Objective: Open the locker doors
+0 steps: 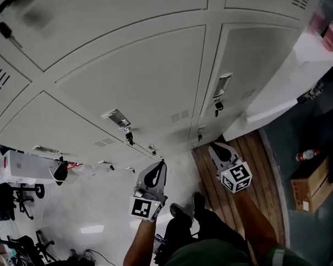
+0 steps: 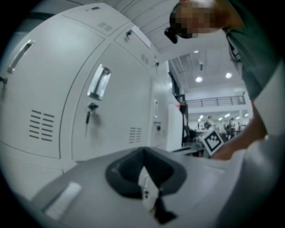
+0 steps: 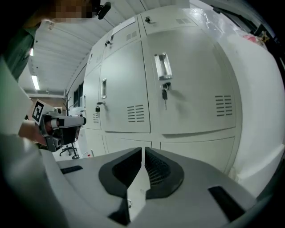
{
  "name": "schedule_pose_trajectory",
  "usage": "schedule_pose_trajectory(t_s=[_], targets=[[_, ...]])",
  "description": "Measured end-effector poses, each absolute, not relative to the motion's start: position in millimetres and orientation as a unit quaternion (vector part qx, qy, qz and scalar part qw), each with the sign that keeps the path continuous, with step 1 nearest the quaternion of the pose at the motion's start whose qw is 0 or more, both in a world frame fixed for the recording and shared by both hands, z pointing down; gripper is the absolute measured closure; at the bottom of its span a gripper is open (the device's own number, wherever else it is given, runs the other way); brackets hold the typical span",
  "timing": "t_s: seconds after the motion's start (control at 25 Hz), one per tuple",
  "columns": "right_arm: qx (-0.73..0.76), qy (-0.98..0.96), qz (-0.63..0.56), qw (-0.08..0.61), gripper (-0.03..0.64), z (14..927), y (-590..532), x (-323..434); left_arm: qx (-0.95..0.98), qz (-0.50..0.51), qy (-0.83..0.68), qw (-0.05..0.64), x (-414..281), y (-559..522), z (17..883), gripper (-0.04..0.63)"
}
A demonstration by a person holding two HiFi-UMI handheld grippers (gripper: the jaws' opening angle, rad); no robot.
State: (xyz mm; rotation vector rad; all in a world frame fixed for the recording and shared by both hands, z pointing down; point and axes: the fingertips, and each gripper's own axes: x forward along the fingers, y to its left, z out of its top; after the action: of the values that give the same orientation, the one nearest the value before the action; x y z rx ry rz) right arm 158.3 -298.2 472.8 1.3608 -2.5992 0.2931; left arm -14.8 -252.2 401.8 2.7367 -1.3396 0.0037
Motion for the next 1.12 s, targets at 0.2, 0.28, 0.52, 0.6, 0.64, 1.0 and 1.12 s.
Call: schedule_pose_trajectory(t_s=[0.2, 0.28, 0.52, 0.6, 0.64, 1.0, 1.12], targets=[[0.449, -0.878, 0.12, 0.115, 0.611, 538.6, -336.8, 171.7, 0.89, 0.007, -0.452, 0.061, 3.3, -276.4, 446.1, 0.597], [0.446, -0.877, 0.128, 0.123, 0.611, 563.8, -350.3, 173.1, 0.887, 0.011, -0.456, 0.072, 8.4, -281.9, 464.1, 0.597], [0.431, -0.877, 0.157, 0.142, 0.609, 630.2, -374.1, 152.7, 0.882, 0.02, -0.462, 0.087, 7.2, -289.5, 502.6, 0.597], [0.426, -0.878, 0.161, 0.149, 0.607, 647.9, -380.2, 147.9, 0.881, 0.023, -0.464, 0.09, 8.8, -289.2, 512.3, 0.597], [0.425, -0.878, 0.16, 0.152, 0.601, 655.0, -386.3, 150.3, 0.88, 0.024, -0.466, 0.091, 13.8, -291.2, 516.6, 0.597], [0.43, -0.876, 0.15, 0.159, 0.534, 691.0, -418.6, 146.2, 0.874, 0.03, -0.474, 0.1, 20.9, -291.0, 546.8, 0.597], [0.432, -0.876, 0.145, 0.155, 0.534, 690.2, -413.5, 148.2, 0.872, 0.033, -0.475, 0.11, 19.8, -289.2, 552.4, 0.597]])
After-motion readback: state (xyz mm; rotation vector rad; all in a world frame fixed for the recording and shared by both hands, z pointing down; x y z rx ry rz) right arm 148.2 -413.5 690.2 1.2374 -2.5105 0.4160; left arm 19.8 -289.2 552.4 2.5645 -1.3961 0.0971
